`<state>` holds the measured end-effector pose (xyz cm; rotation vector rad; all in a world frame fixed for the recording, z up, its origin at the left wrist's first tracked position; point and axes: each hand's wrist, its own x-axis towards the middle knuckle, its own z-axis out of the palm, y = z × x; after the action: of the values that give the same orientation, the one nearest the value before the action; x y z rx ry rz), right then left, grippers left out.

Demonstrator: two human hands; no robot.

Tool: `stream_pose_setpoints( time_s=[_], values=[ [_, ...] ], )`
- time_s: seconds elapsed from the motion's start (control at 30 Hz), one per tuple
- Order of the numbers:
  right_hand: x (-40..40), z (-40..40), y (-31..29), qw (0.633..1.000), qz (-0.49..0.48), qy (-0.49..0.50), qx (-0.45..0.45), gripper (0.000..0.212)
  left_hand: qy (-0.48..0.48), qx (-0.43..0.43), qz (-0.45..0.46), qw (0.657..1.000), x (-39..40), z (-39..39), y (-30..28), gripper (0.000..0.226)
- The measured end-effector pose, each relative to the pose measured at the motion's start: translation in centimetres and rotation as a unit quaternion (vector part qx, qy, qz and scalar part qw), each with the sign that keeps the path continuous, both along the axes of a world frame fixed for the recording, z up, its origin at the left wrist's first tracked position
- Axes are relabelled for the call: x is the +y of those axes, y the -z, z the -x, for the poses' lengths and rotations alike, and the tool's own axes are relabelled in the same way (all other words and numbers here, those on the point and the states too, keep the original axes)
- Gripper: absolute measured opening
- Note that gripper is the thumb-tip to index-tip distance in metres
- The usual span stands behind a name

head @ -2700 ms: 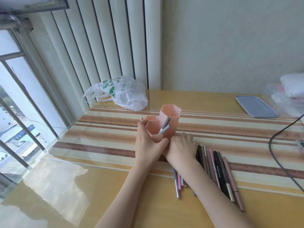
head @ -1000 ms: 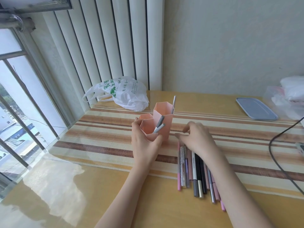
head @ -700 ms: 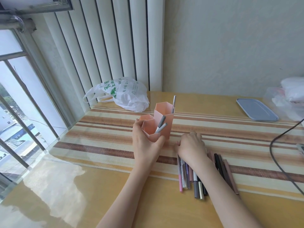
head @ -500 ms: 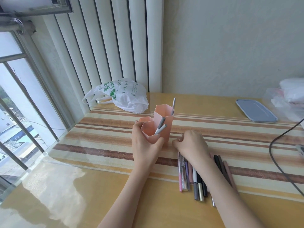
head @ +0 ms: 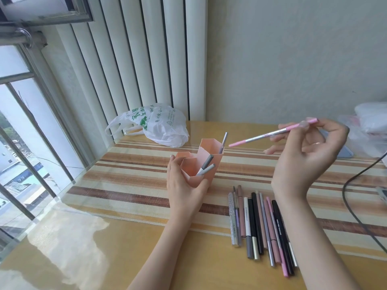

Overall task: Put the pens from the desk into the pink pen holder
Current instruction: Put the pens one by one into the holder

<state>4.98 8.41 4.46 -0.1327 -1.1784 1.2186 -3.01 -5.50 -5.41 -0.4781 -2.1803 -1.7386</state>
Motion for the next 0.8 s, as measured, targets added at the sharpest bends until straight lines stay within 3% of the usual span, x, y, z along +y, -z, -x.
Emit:
stream_pose_setpoints(
  time_s=[0.17, 0.3, 0.57, 0.67, 0.8],
  values=[
    [-0.5, 0.5, 0.6, 1.000, -0.011, -0.014, -0.016, 0.020, -0.007, 0.034, 0.022, 0.999, 0.2, 0.2, 0.4, 0.063],
    [-0.7, 1.5, 1.8, 0.995, -0.073, -0.002, -0.066, 0.029, -0.018, 0.063, 0.044, 0.997, 0.4, 0.3, 0.8, 0.067],
    [-0.4, 3.0, 4.5, 0.957, -0.217, 0.060, -0.184, 0.016, -0.024, 0.102, 0.041, 0.994, 0.5, 0.8, 1.3, 0.066],
    [-0.2, 3.1, 5.0, 0.923, -0.264, 0.063, -0.273, 0.007, -0.026, 0.107, 0.040, 0.993, 0.5, 0.9, 1.4, 0.066],
    [0.0, 3.0, 4.9, 0.920, -0.252, 0.044, -0.296, 0.008, -0.027, 0.102, 0.042, 0.994, 0.5, 0.8, 1.3, 0.064]
  ],
)
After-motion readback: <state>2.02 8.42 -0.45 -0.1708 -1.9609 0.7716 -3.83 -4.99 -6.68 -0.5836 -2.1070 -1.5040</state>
